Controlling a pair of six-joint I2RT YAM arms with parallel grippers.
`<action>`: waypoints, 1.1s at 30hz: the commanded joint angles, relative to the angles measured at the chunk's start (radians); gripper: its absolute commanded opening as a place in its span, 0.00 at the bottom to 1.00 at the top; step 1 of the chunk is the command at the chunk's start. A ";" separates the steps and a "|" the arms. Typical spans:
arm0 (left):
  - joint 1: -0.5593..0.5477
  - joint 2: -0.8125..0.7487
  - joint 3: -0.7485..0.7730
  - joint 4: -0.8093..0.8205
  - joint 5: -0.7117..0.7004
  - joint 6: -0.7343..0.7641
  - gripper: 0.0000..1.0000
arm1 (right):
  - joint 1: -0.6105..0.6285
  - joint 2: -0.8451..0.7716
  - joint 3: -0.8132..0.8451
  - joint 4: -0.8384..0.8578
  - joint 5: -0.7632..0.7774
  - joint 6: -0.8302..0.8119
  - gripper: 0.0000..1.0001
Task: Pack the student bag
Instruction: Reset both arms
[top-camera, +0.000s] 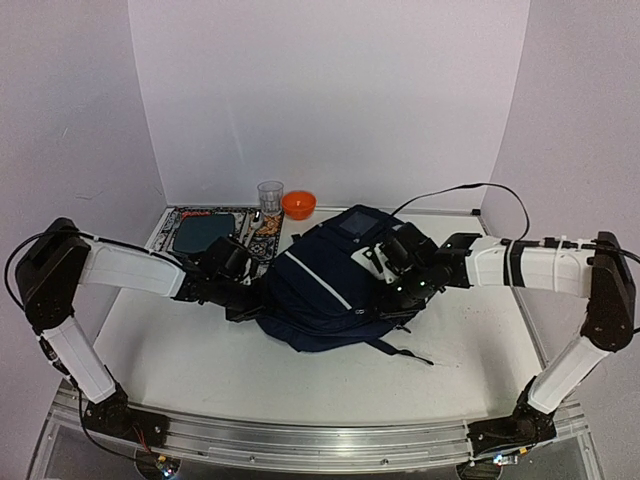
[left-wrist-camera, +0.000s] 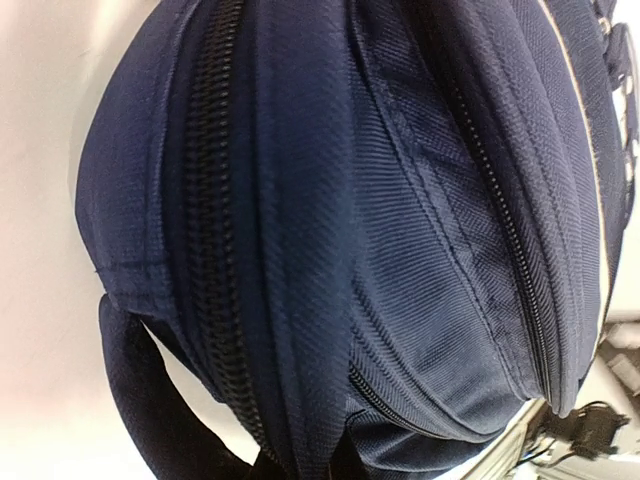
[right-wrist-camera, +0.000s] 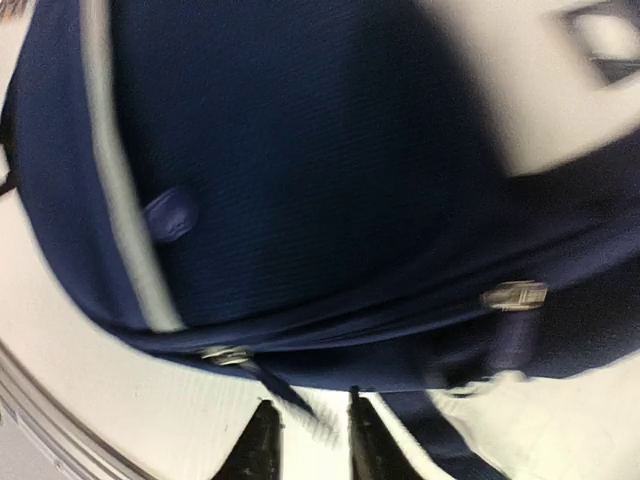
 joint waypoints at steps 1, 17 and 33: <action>-0.072 -0.117 -0.031 -0.132 -0.083 0.054 0.02 | -0.036 -0.106 0.056 -0.017 0.164 -0.038 0.49; 0.200 -0.374 0.016 -0.188 -0.204 0.205 0.75 | -0.249 -0.216 0.010 0.325 0.415 -0.155 0.95; 0.492 -0.685 0.182 -0.253 -0.585 0.459 0.99 | -0.479 -0.846 -0.215 0.395 0.664 -0.396 0.98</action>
